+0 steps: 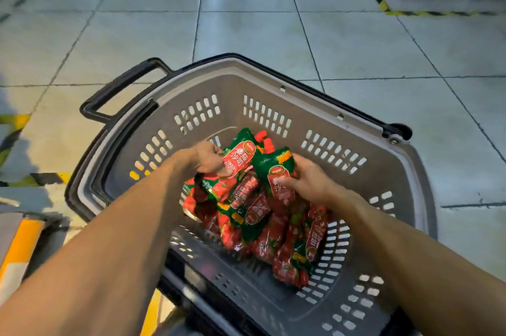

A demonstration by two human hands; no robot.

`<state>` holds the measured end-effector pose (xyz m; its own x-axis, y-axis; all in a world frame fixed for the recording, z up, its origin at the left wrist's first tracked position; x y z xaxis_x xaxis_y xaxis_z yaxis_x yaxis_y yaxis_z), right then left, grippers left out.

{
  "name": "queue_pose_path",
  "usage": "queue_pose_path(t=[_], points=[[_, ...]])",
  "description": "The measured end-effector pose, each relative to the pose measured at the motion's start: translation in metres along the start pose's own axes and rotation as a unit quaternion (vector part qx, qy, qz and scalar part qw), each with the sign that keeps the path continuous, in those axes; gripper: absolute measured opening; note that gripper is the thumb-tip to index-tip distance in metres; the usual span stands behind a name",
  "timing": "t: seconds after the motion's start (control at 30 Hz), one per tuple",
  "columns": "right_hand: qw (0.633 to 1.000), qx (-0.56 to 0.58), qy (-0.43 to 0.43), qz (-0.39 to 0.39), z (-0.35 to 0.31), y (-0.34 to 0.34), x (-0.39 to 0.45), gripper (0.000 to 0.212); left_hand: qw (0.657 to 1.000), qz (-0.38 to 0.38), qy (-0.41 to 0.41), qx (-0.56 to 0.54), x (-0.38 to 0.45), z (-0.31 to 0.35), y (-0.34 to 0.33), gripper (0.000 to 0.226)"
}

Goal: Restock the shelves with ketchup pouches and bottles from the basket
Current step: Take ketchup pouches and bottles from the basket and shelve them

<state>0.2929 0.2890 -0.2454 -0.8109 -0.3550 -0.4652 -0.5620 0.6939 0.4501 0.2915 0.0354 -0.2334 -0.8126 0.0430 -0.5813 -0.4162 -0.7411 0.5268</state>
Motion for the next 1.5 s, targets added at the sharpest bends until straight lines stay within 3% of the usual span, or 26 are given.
queue_pose_path(t=[0.13,0.3,0.4,0.63,0.87,0.97,1.17,1.3,1.5], points=[[0.988,0.152,0.000,-0.019,-0.039,0.000,-0.027,0.035,0.994,0.052,-0.027,-0.090,-0.053,0.008,0.037,0.027],[0.987,0.157,0.027,-0.007,-0.100,-0.003,-0.072,0.014,0.962,0.128,-0.078,-0.228,-0.147,0.015,0.072,0.032],[0.980,0.189,0.062,0.009,-0.143,-0.010,-0.095,0.009,0.921,0.195,-0.103,-0.321,-0.214,0.008,0.085,0.040],[0.945,0.292,0.138,-0.055,-0.264,-0.069,-0.152,0.039,0.826,0.353,-0.139,-0.417,-0.371,-0.042,0.104,0.033],[0.936,0.265,0.167,-0.161,-0.360,-0.189,-0.201,0.016,0.719,0.511,-0.097,-0.461,-0.491,-0.126,0.084,0.038],[0.940,0.212,0.182,-0.198,-0.388,-0.244,-0.214,0.016,0.678,0.564,-0.067,-0.467,-0.528,-0.165,0.068,0.040],[0.936,0.156,0.190,-0.252,-0.431,-0.335,-0.217,0.017,0.632,0.598,-0.037,-0.492,-0.567,-0.217,0.054,0.042],[0.933,0.141,0.192,-0.268,-0.457,-0.386,-0.203,0.014,0.604,0.611,-0.021,-0.511,-0.579,-0.244,0.052,0.027],[0.926,0.118,0.231,-0.273,-0.504,-0.447,-0.178,0.007,0.609,0.616,-0.009,-0.499,-0.580,-0.271,0.057,0.020]])
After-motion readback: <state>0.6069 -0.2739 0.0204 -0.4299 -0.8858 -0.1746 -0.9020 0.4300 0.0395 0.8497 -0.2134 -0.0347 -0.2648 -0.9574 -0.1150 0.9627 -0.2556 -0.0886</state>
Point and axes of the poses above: each hand's wrist, its own x-axis towards the middle knuckle, its own y-axis out of the back of the hand, z = x × y, the point moved 4 cm from there along x, towards the middle knuckle, and after that the axes turned 9 degrees about -y, right-handed, at the moved point
